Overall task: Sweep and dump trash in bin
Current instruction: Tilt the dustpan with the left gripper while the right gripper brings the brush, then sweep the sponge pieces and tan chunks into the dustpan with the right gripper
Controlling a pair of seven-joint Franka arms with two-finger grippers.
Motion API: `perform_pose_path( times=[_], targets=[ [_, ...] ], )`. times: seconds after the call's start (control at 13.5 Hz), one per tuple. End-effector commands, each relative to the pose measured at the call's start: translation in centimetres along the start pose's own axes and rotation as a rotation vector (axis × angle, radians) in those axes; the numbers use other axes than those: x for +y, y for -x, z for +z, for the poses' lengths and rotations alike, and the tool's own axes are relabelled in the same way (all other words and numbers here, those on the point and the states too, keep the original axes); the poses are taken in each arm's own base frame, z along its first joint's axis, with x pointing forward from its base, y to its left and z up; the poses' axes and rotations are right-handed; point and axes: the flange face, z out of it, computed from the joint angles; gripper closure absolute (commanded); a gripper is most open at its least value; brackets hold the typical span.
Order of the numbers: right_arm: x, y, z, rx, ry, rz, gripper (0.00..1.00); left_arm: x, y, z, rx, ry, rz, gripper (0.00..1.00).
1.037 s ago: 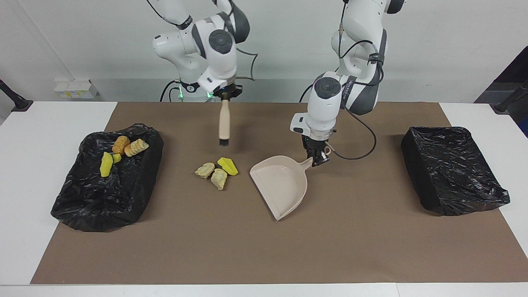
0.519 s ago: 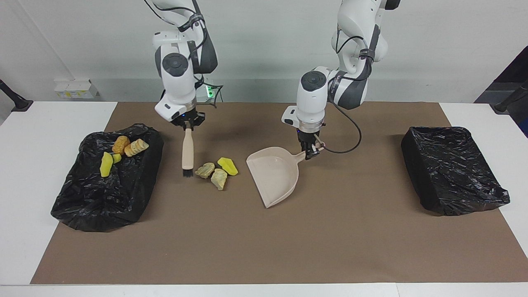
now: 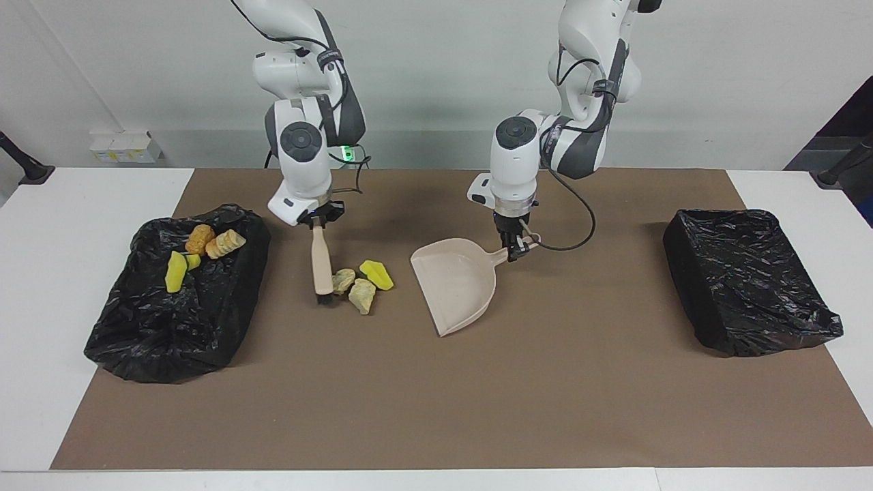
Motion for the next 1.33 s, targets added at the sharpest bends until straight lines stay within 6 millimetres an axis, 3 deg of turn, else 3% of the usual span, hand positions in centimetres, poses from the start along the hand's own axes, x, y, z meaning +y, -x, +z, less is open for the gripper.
perform_pose_path(
  times=[0.0, 0.22, 0.59, 0.74, 0.81, 0.96, 1.11, 1.26],
  targets=[
    [-3.0, -2.3, -0.1, -0.017, -0.062, -0.007, 1.00, 0.9, 1.0, 0.0, -0.003, -0.022, 0.026, 1.00],
    [-7.1, -3.4, -0.2, -0.038, -0.203, 0.006, 1.00, 0.7, 1.0, -0.1, 0.005, -0.028, 0.024, 1.00],
    [-10.8, -3.9, -2.4, -0.046, -0.527, 0.046, 1.00, 0.3, 1.2, -0.1, 0.014, -0.033, 0.016, 1.00],
    [-14.6, -3.7, -4.6, 0.002, -0.643, 0.027, 1.00, 0.3, 1.2, 0.0, 0.017, -0.036, 0.016, 1.00],
    [-13.9, -3.6, -6.0, 0.003, -0.649, 0.028, 1.00, 0.2, 1.2, -0.1, 0.020, -0.037, 0.014, 1.00],
    [-10.3, -3.1, -6.6, -0.055, -0.591, 0.011, 1.00, 0.2, 1.2, -0.1, 0.021, -0.037, 0.012, 1.00],
    [-6.8, -4.3, -8.2, 0.011, -0.364, -0.035, 1.00, 0.0, 1.3, 0.1, 0.020, -0.034, -0.002, 1.00],
    [-3.9, -5.8, -7.9, 0.029, -0.152, -0.099, 1.00, -0.1, 1.5, 0.1, 0.020, -0.034, -0.007, 1.00]
  ],
)
